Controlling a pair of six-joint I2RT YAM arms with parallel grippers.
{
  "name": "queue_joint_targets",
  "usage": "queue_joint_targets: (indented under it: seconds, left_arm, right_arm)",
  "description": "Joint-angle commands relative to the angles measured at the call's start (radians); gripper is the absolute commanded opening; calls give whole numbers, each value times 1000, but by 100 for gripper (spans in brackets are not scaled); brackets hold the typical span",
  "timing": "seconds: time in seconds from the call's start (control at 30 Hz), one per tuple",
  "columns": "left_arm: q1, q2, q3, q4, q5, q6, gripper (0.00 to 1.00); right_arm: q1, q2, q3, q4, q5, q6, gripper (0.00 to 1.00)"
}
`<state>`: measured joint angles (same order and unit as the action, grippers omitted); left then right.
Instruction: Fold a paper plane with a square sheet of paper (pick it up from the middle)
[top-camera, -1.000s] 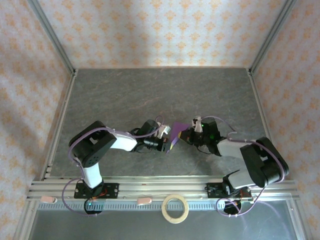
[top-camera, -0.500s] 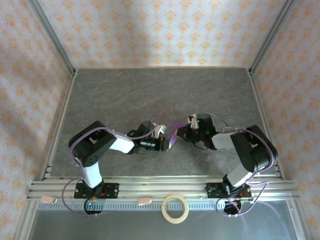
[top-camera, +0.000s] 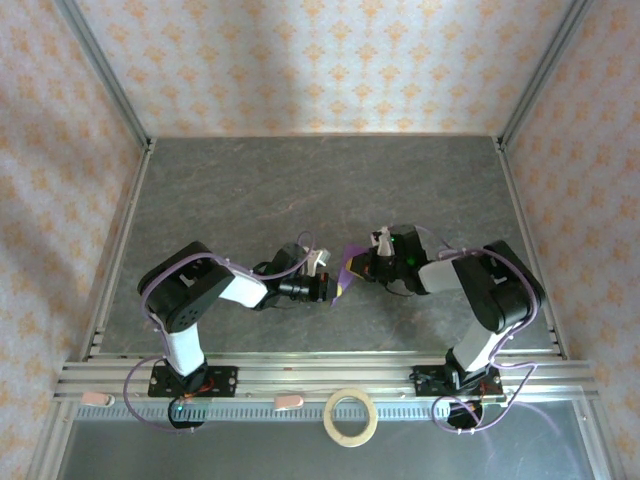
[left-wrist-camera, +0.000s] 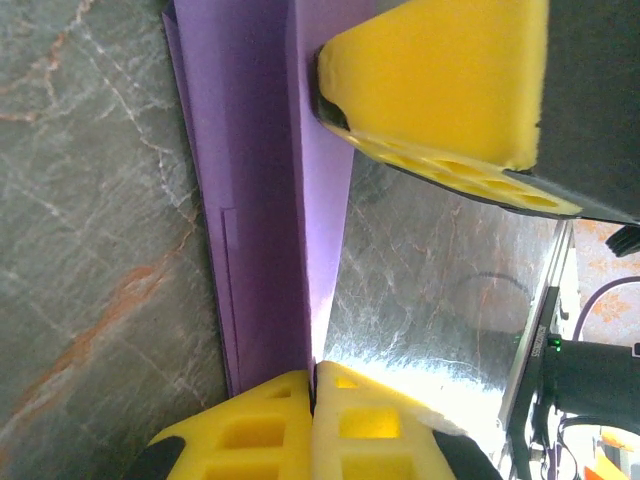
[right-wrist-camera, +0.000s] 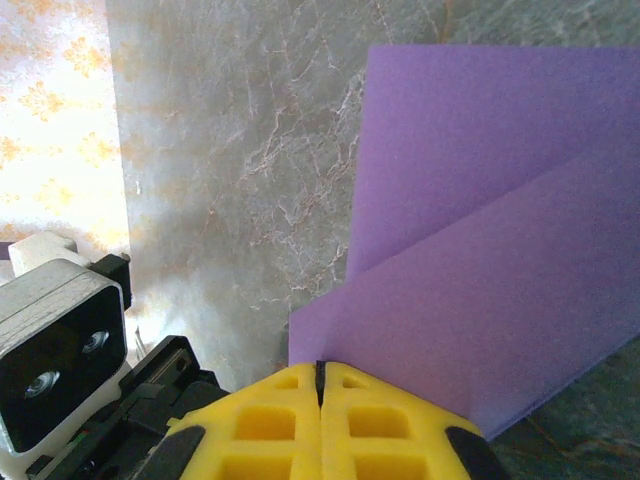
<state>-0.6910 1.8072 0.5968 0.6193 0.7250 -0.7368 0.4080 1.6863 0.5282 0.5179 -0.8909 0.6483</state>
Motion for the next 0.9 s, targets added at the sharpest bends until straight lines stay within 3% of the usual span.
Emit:
queue_joint_targets:
  seconds: [0.0,0.4,0.57,0.73,0.87]
  left_arm:
    - [11,40,-23,-12,-44,-13,0]
    - [20,60,-20,-36,-45,-9,0]
    - [19,47,-10,-90,-62,21,0]
    - [19,6,7,-194,-76,86,13]
    - [19,-23,4,-243,-56,127,17]
  right_arm:
    - [3,18,27,15,-8,-27,0]
    - [4,81,47,-23,29,-46,0]
    - [3,103,58,-113,101,-82,0]
    - [3,121,53,-165,140,-99,0]
    - [3,124,43,-160,146,-94,0]
